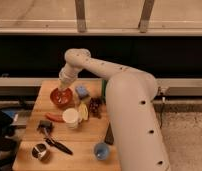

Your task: Place fork in red bowl

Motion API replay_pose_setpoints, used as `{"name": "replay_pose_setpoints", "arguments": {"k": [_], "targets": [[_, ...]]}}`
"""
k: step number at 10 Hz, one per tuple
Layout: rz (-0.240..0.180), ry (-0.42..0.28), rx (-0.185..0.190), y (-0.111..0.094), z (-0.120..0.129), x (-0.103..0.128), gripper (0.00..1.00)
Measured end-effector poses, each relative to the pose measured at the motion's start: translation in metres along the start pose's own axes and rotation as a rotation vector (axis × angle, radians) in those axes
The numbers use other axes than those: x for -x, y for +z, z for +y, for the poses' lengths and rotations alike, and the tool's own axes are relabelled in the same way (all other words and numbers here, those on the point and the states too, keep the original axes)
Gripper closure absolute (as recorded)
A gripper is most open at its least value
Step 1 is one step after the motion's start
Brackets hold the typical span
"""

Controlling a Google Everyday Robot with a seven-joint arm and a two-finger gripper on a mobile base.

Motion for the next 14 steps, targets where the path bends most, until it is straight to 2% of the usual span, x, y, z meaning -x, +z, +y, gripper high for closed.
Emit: {"name": "replay_pose_setpoints", "arguments": {"k": [4,6,7,10,14], "targets": [[0.042,0.000,0.017,0.014,0.002,-0.003,0.57],[0.058,0.002,0.021,0.019,0.002,-0.005,0.40],[0.070,0.005,0.022,0.022,0.000,-0.007,0.37],[0.091,0.005,0.025,0.030,0.002,-0.012,0.37],[0.054,-0.003,0.002,0.015,0.003,-0.005,0.37]]}}
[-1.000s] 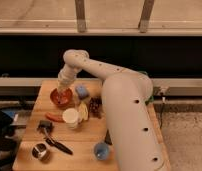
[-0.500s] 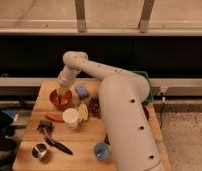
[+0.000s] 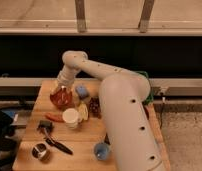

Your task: Place fork in red bowl

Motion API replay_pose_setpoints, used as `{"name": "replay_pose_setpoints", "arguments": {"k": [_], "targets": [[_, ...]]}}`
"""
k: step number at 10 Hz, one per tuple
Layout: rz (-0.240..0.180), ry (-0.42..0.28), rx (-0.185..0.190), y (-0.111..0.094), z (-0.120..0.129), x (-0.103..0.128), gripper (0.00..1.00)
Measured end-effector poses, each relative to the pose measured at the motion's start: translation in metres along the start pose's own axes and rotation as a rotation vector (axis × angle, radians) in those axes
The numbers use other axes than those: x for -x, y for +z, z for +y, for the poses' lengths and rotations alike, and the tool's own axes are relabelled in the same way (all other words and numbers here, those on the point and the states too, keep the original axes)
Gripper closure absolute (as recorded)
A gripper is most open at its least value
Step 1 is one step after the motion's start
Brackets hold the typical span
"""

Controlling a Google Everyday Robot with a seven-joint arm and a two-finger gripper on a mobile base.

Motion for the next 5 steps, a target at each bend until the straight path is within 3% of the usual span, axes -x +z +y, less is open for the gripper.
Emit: {"name": "replay_pose_setpoints", "arguments": {"k": [3,5], "targets": [[-0.075,-0.015,-0.029,-0.026,0.006,0.005,0.37],[-0.076,-0.014,-0.029,-0.026,0.006,0.005,0.37]]}}
